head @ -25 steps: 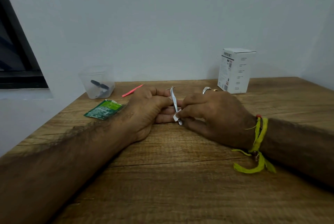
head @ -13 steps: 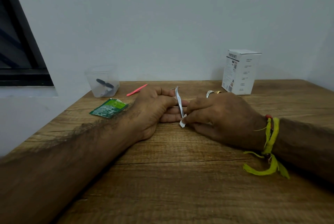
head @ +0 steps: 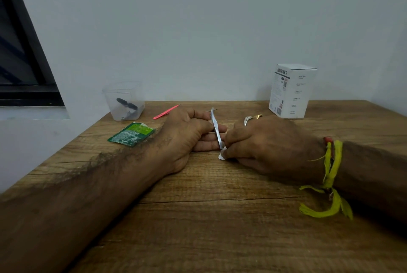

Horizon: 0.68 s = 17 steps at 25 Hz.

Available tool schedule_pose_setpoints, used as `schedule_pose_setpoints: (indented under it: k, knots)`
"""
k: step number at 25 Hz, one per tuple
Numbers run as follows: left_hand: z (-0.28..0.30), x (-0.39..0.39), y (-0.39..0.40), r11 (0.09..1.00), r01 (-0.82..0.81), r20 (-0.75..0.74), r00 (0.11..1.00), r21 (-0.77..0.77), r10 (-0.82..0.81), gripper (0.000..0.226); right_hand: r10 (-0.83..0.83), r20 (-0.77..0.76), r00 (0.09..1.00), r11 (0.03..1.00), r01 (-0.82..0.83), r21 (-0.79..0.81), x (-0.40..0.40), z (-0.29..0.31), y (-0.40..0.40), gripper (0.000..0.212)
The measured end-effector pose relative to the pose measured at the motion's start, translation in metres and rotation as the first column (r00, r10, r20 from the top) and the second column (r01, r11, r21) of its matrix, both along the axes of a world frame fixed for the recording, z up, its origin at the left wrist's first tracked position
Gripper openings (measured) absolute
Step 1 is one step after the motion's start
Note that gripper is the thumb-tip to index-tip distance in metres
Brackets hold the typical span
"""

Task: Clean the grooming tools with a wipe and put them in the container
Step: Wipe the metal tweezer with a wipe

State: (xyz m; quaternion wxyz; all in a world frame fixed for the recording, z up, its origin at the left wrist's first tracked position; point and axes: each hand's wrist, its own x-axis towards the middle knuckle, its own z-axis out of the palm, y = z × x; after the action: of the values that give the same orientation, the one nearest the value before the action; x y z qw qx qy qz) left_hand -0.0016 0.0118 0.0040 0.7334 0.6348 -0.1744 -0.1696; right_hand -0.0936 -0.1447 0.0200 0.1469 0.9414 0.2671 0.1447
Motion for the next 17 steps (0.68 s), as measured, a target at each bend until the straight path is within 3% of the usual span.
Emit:
schedule_pose_setpoints:
  k: [2, 3, 4, 5, 6, 7, 9, 12, 14, 17]
  knots:
    - [0.001, -0.002, 0.001, 1.000, -0.008, -0.009, 1.000, -0.019, 0.008, 0.019, 0.004, 0.018, 1.000, 0.995, -0.006, 0.096, -0.001, -0.001, -0.002, 0.027]
    - [0.000, -0.002, 0.001, 0.999, -0.010, -0.010, 1.000, -0.037, 0.009, 0.025, -0.014, 0.036, 0.999, 0.971, 0.005, 0.239, -0.003, -0.004, -0.003, 0.022]
    - [0.000, -0.003, 0.002, 0.998, -0.008, -0.002, 1.000, -0.060, 0.008, 0.030, -0.049, 0.039, 0.998, 0.886, 0.025, 0.463, -0.004, -0.009, -0.001, 0.018]
    - [-0.001, -0.003, 0.002, 0.997, 0.001, 0.022, 1.000, -0.080, 0.001, 0.033, -0.097, 0.033, 0.995, 0.715, 0.046, 0.697, -0.002, -0.013, -0.001, 0.015]
    - [-0.003, -0.002, 0.002, 0.996, 0.017, 0.060, 0.998, -0.088, -0.011, 0.032, -0.152, 0.008, 0.988, 0.486, 0.067, 0.872, 0.000, -0.016, 0.001, 0.014]
    - [-0.004, -0.002, 0.002, 0.996, 0.035, 0.106, 0.994, -0.078, -0.027, 0.030, -0.193, -0.045, 0.980, 0.257, 0.095, 0.962, 0.004, -0.017, 0.003, 0.012]
    - [-0.006, -0.002, 0.002, 0.998, 0.060, 0.187, 0.981, -0.036, -0.052, 0.020, -0.204, -0.183, 0.962, -0.062, 0.174, 0.983, 0.009, -0.019, 0.004, 0.007]
    - [-0.007, -0.002, 0.002, 0.998, 0.056, 0.224, 0.973, -0.029, -0.048, 0.010, -0.159, -0.280, 0.947, -0.305, 0.223, 0.926, 0.013, -0.016, 0.001, 0.005]
    - [-0.007, -0.003, 0.002, 0.999, 0.049, 0.235, 0.971, -0.018, -0.044, 0.009, -0.103, -0.294, 0.950, -0.390, 0.233, 0.891, 0.014, -0.015, 0.001, 0.008]
    - [-0.008, -0.004, 0.002, 0.999, 0.034, 0.271, 0.962, 0.027, -0.040, 0.009, 0.002, -0.309, 0.951, -0.411, 0.282, 0.867, 0.015, -0.017, 0.007, 0.010]
